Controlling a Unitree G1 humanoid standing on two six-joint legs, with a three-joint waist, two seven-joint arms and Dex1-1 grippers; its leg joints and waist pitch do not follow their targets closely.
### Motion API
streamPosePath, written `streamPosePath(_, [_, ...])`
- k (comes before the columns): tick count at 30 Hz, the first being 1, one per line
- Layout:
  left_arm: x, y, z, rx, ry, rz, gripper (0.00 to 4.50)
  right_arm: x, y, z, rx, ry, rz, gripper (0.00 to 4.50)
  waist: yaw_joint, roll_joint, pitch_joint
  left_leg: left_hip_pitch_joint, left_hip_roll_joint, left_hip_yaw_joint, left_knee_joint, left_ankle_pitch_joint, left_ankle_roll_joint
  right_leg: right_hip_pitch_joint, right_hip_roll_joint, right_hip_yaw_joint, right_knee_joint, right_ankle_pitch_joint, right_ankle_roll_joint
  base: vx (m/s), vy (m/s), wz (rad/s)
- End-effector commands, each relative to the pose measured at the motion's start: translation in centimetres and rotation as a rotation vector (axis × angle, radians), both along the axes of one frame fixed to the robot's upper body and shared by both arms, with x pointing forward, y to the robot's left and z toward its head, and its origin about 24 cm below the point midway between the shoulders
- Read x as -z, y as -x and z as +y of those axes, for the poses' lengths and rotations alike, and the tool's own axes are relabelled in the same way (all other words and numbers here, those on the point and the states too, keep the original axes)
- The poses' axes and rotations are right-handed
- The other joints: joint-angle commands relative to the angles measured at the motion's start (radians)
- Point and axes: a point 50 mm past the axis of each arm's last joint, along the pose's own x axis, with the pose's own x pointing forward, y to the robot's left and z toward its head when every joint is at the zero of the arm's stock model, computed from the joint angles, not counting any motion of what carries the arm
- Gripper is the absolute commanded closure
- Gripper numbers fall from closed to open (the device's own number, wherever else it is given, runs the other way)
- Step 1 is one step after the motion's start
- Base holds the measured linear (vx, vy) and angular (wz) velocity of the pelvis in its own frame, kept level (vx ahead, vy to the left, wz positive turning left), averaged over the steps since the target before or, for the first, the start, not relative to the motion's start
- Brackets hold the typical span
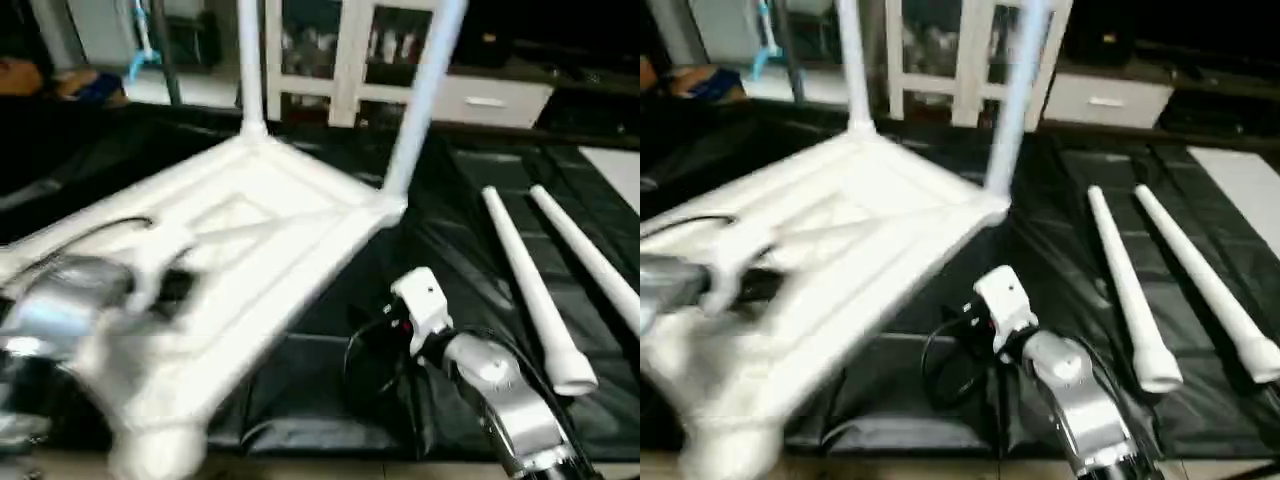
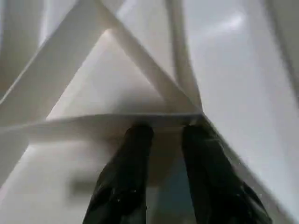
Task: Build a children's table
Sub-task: Rotate table base
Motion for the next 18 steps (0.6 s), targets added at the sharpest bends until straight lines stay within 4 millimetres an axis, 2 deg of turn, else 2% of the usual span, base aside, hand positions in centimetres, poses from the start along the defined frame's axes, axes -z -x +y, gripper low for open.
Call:
streamPosePath(1, [-0.9,-1.1,-2.3,0.043,0.065,-0.050,3.15,-0.8,-0.4,-0.5,0.022,0.002,-0.038,0.97,-0.011,0.023,-0.054,0.019,0.010,-0.001,-0.089,-0.355,-0.056,0.025,-0.036,0.029,-0.071,-0.316,-0.162,0.000,0.000,0.00])
streamPosePath(2, [-0.8,-1.4,-3.0,0.044,0.091,-0.060,3.15,-0.8,-0.5,-0.5,0.023,0.003,-0.039,0.97,-0.010,0.023,-0.055,0.023,0.009,0.001,-0.086,-0.353,-0.054,0.022,-0.035,0.029,-0.073,-0.316,-0.162,0.000,0.000,0.00])
streamPosePath(3, [-0.8,-1.9,-3.9,0.034,0.125,-0.073,3.15,-0.8,-0.5,-0.6,0.024,0.004,-0.040,0.97,-0.009,0.021,-0.056,0.021,0.010,0.001,-0.084,-0.342,-0.049,0.025,-0.038,0.030,-0.072,-0.309,-0.165,0.000,0.000,0.00])
streamPosePath(4, [-0.7,-2.3,-4.7,0.025,0.147,-0.089,3.15,-0.8,-0.5,-0.6,0.025,0.006,-0.041,0.97,-0.010,0.019,-0.056,0.016,0.009,0.000,-0.085,-0.333,-0.047,0.029,-0.038,0.029,-0.071,-0.309,-0.163,0.000,0.000,0.00])
streamPosePath(5, [-0.7,-2.6,-5.2,0.017,0.159,-0.109,3.15,-0.9,-0.5,-0.6,0.026,0.007,-0.042,0.97,-0.008,0.018,-0.057,0.017,0.009,0.000,-0.083,-0.327,-0.043,0.029,-0.039,0.028,-0.073,-0.311,-0.160,0.000,0.000,0.00])
streamPosePath(6, [-0.7,-2.8,-5.6,0.011,0.164,-0.121,3.15,-0.9,-0.6,-0.7,0.027,0.007,-0.043,0.97,-0.011,0.017,-0.057,0.010,0.008,-0.001,-0.085,-0.315,-0.040,0.033,-0.038,0.027,-0.073,-0.306,-0.157,0.000,0.000,0.00])
streamPosePath(9, [-1.1,-4.6,-7.1,-0.084,0.227,-0.268,3.15,-1.1,-0.7,-0.8,0.040,0.011,-0.058,0.97,-0.020,0.012,-0.061,0.005,0.004,0.000,-0.079,-0.284,-0.021,0.039,-0.036,0.026,-0.076,-0.288,-0.151,0.000,0.000,0.00])
streamPosePath(11, [-1.5,-4.8,-7.4,-0.090,0.249,-0.289,3.15,-1.2,-0.7,-0.9,0.045,0.014,-0.063,0.97,-0.019,0.011,-0.064,0.006,0.007,-0.001,-0.077,-0.267,-0.013,0.040,-0.039,0.026,-0.073,-0.265,-0.159,0.000,0.000,0.00])
streamPosePath(12, [-2.1,-4.9,-7.5,-0.089,0.271,-0.320,3.15,-1.3,-0.8,-1.1,0.054,0.016,-0.074,0.97,-0.019,0.009,-0.064,0.002,0.008,-0.001,-0.079,-0.247,-0.008,0.043,-0.039,0.024,-0.070,-0.250,-0.165,0.000,0.000,0.00])
streamPosePath(14, [-2.6,-4.9,-7.5,-0.079,0.286,-0.337,3.15,-1.5,-1.0,-1.2,0.071,0.017,-0.088,0.97,-0.022,0.009,-0.064,0.003,0.009,0.000,-0.078,-0.239,-0.004,0.041,-0.037,0.024,-0.067,-0.233,-0.170,0.000,0.000,0.00])
streamPosePath(15, [-3.6,-4.7,-7.3,-0.042,0.309,-0.365,3.15,-2.0,-1.5,-1.8,0.126,0.016,-0.121,0.97,-0.023,0.010,-0.065,0.004,0.010,0.000,-0.077,-0.229,-0.003,0.041,-0.038,0.025,-0.065,-0.217,-0.177,0.000,0.000,0.00])
streamPosePath(18, [-5.0,-4.0,-6.6,0.033,0.320,-0.364,3.15,-2.9,-2.5,-2.6,0.218,-0.003,-0.170,0.97,-0.026,0.014,-0.065,0.009,0.011,0.004,-0.076,-0.192,-0.005,0.038,-0.033,0.025,-0.055,-0.150,-0.199,0.000,0.000,0.00])
